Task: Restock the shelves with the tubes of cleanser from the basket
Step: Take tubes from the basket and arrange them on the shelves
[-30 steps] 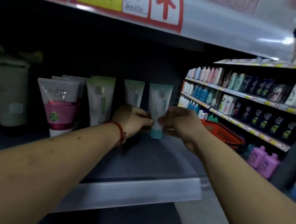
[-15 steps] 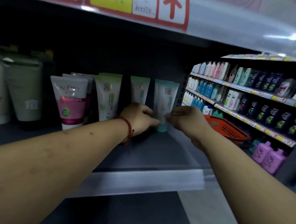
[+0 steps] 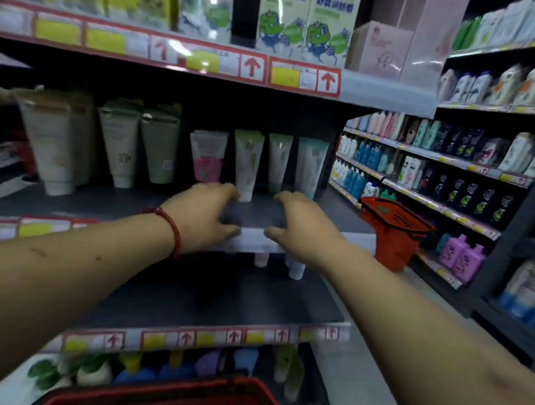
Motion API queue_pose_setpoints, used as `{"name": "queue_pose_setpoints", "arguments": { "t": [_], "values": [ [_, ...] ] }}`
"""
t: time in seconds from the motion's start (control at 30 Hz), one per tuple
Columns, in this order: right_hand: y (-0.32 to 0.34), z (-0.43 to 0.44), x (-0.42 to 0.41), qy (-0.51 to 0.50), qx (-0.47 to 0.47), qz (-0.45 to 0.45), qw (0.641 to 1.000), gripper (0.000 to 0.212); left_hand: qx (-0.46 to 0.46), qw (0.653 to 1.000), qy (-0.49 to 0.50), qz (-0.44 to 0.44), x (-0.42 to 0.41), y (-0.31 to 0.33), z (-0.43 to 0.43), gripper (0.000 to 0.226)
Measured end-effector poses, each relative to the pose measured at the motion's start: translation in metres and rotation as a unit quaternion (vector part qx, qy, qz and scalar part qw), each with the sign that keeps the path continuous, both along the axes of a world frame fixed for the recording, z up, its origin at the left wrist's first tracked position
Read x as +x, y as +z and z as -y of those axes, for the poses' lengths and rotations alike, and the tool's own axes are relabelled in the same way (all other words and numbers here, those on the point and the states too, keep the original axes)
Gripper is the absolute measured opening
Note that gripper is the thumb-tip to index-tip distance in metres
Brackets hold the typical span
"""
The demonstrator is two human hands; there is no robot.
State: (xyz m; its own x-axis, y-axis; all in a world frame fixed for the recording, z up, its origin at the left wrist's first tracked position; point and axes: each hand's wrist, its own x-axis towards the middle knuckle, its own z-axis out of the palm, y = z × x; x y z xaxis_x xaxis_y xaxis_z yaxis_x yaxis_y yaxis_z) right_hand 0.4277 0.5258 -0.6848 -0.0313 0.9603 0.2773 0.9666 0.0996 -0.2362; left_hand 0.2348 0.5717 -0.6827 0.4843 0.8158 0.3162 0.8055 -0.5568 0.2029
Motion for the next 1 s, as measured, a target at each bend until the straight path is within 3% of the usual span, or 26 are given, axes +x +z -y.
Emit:
{"name": "queue_pose_setpoints", "arguments": {
  "t": [0.17,0.4,0.7,1.0],
  "values": [
    [-0.027,0.05,-0.053,0.036,0.006,0.006,0.999,0.066,0.022,1.0,-0.003,0.003,-0.065,-0.028,0.065,0.062],
    [-0.096,0.103,-0.116,0.099,-0.028,0.013,0.995,0.072,-0.051,0.998,-0.004,-0.03,-0.12,-0.105,0.126,0.074],
    [-0.204,0.13,-0.147,0.117,-0.159,-0.004,0.98,0.077,-0.139,0.989,-0.005,-0.046,-0.141,-0.227,0.152,0.071],
    [-0.33,0.138,-0.13,0.105,-0.328,-0.021,0.939,0.076,-0.285,0.956,0.009,-0.068,-0.149,-0.361,0.156,0.074]
  ]
}}
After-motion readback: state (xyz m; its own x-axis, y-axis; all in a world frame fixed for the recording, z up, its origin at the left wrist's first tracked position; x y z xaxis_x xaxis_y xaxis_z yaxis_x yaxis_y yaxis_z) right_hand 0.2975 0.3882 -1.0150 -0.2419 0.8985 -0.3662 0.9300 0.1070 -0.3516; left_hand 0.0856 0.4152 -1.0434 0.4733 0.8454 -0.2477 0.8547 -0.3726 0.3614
